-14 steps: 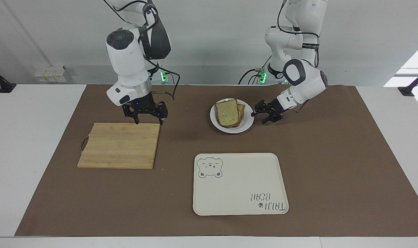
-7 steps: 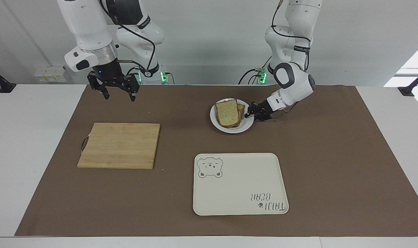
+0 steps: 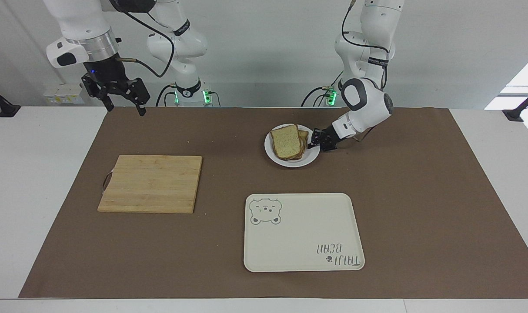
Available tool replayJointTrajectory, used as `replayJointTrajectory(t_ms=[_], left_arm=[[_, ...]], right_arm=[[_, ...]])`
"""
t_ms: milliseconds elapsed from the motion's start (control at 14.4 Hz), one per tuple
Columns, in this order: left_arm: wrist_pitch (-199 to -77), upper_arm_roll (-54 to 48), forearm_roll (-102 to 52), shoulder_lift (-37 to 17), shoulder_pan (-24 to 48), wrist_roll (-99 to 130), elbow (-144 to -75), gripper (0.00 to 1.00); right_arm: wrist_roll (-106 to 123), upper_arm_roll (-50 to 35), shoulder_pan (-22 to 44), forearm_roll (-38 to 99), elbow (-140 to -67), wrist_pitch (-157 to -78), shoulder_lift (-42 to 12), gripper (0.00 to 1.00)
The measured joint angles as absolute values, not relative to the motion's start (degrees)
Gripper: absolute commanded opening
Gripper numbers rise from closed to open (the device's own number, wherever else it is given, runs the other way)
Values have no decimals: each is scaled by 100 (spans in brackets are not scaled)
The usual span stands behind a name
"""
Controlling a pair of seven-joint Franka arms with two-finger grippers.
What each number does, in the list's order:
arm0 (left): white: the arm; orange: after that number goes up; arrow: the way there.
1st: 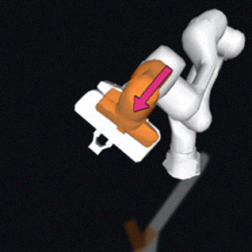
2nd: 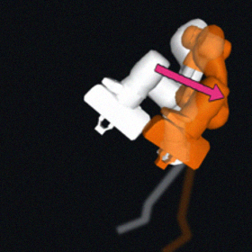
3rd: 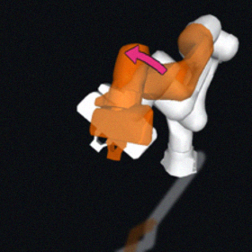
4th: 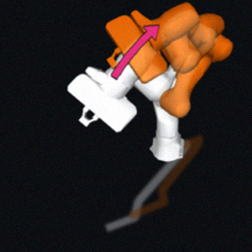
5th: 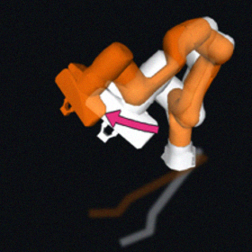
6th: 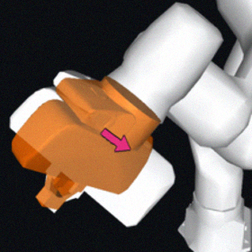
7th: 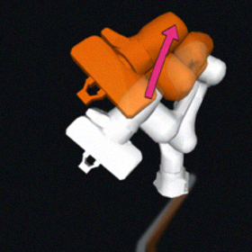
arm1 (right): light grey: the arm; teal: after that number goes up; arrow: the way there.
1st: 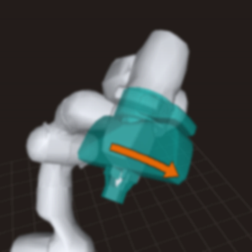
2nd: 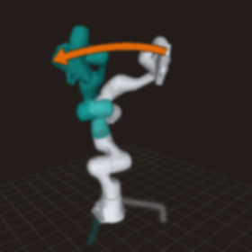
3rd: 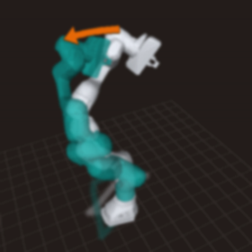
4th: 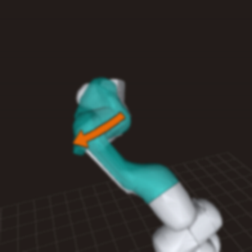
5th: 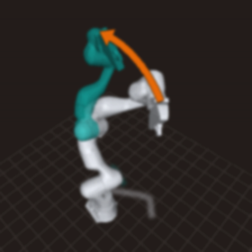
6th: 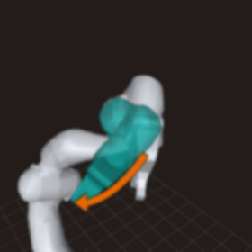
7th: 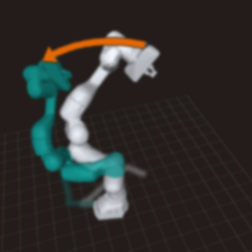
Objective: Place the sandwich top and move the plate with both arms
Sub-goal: 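Grip the plate rim with the left gripper while the right gripper retracts, then push the plate with the left gripper onto the bear tray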
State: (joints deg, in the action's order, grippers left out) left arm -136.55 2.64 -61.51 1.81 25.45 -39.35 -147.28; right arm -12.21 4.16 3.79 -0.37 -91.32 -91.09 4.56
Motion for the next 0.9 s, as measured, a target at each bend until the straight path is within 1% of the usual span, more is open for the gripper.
replayJointTrajectory(t_ms=[347,485,901], left_arm=[[-13650,287,-6164,169,2541,-3767,-14698,0],[-13567,313,-6167,96,2498,-3517,-14539,0],[-12835,367,-6167,-25,1914,-3382,-13936,0]], right_arm=[[-1213,379,412,-37,-9350,-8815,605,100],[-1061,359,413,-37,-9367,-8801,624,100],[-850,357,412,-37,-9406,-8801,624,100]])
